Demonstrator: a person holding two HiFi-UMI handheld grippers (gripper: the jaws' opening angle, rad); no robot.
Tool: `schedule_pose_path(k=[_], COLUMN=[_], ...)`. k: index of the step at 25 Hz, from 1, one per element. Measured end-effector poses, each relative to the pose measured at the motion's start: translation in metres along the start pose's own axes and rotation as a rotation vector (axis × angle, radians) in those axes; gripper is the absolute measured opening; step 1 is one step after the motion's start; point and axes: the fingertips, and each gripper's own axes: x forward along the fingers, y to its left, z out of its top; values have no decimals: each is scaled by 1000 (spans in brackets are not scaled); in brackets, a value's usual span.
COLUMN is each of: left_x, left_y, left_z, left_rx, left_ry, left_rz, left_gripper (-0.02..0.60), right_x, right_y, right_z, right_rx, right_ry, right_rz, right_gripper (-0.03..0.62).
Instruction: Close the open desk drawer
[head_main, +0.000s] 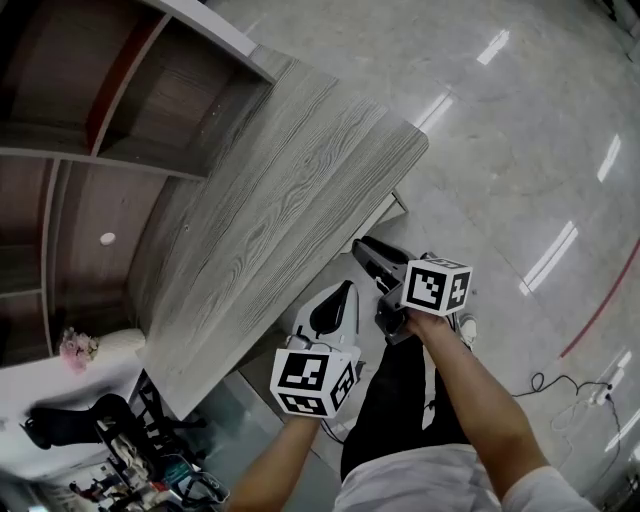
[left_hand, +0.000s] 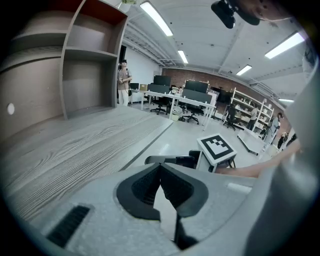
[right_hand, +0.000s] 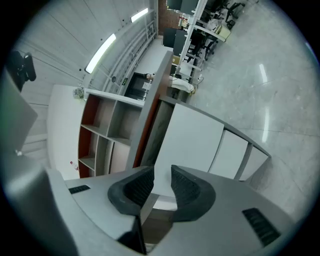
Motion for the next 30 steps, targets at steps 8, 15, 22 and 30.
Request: schedule_pose_path(k=[8,15,22,30], left_x=[-23,-53,-99,-129], left_y=[-23,-50,-79,-107], left_z=[15,30,43,66], left_rx=[-60,-90,-122,-110], left_ry=[-56,-101,-166,-231], left_rz=[46,89,123,158], left_gripper=[3,3,3,3], right_x=[-56,-100,-137,-174], right_y=[42,95,158,210], right_z=[5,5,-4,2], right_rx=[-233,-460,-650,-795], right_ry=[95,169,210,231], right_rz=[-25,2,45,78], right_gripper=[43,26,10,2])
